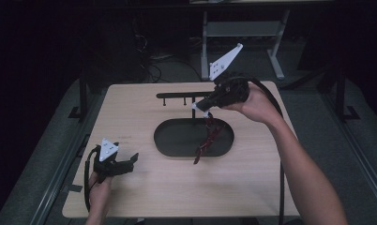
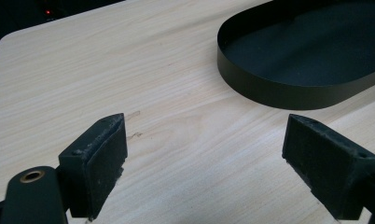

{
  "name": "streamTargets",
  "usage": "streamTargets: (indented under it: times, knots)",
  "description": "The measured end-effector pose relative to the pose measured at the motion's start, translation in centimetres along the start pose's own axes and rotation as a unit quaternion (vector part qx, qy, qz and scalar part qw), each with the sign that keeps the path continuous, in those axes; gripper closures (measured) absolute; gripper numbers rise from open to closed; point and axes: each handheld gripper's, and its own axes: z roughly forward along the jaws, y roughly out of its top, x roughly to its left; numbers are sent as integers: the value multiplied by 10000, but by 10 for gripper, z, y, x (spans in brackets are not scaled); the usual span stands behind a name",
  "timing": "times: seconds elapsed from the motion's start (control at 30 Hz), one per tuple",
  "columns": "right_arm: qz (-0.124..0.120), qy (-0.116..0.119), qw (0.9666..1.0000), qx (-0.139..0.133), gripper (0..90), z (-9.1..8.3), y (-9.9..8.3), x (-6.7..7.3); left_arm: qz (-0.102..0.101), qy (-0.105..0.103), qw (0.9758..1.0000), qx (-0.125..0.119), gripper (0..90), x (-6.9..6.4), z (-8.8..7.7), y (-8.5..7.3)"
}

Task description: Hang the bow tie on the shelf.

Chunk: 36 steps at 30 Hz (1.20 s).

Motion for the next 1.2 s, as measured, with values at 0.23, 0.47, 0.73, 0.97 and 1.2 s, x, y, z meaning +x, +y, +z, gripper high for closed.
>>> streamTargets:
  times: [0.23, 0.47, 0.73, 0.97, 1.2]
  knots:
    - [245, -2, 9996, 116, 887, 14, -2, -19, -12, -4, 10000, -22, 135, 1, 0, 0]
    - [499, -51, 9986, 195, 887, 20, -12, -37, -37, 8, 10000, -32, 135, 1, 0, -1]
    - [712, -127, 9969, 308, 887, 24, -23, -54, -36, 1, 10000, -12, 135, 0, -1, -1]
    - [675, -8, 9973, 298, 886, 34, -21, -57, -35, -7, 10000, -16, 135, 1, -1, -1]
    - [765, -8, 9964, 374, 886, 39, -23, -61, -24, 10, 10000, -18, 135, 2, -2, -1]
